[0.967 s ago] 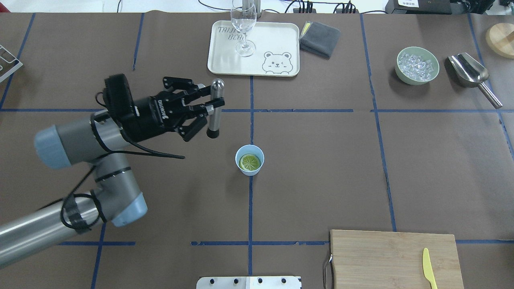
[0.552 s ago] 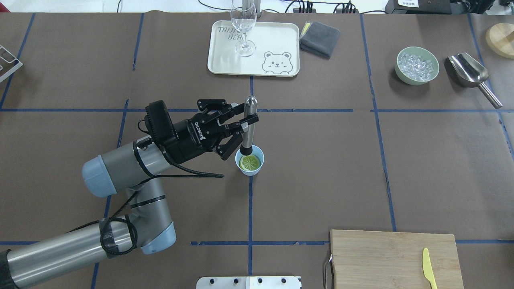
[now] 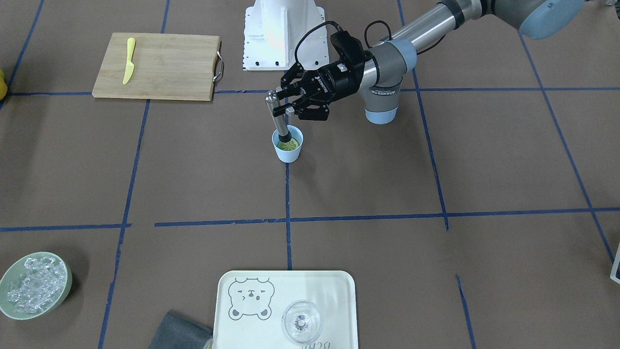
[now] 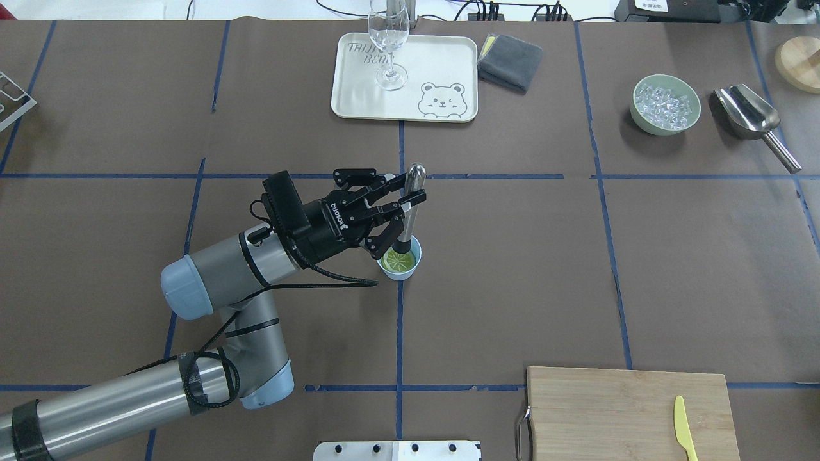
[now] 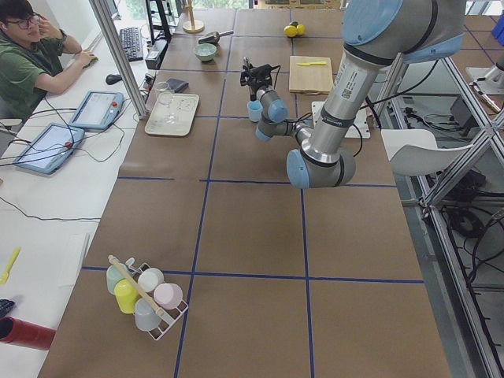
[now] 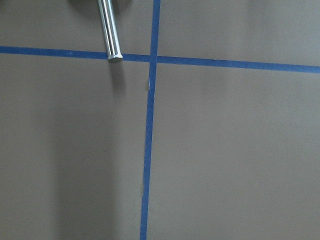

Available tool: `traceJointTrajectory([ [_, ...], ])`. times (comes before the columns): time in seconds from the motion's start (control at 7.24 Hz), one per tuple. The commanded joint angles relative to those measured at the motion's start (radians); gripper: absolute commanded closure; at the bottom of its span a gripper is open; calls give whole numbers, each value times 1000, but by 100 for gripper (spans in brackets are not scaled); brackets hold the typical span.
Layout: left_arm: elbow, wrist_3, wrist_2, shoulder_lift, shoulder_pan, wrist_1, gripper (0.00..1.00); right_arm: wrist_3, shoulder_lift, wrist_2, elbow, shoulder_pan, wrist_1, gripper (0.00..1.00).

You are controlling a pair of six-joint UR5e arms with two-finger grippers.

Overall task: Squeeze lemon into cup
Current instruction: 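Press the muddler down into the cup onto the lemon with the left gripper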

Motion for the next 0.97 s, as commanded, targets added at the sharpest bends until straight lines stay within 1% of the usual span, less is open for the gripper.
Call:
traceJointTrajectory([
  [0.0,38,3,23,5,13,0,100,0,0,0,-1,0,0,0],
  [0.14,55,51,48,4,42,-2,100,0,2,0,-3,0,0,0],
  [0.28,57,59,62,5,52,-2,100,0,3,0,-3,0,0,0],
  [0.83,45,61,63,2,50,-2,100,0,3,0,-3,0,0,0],
])
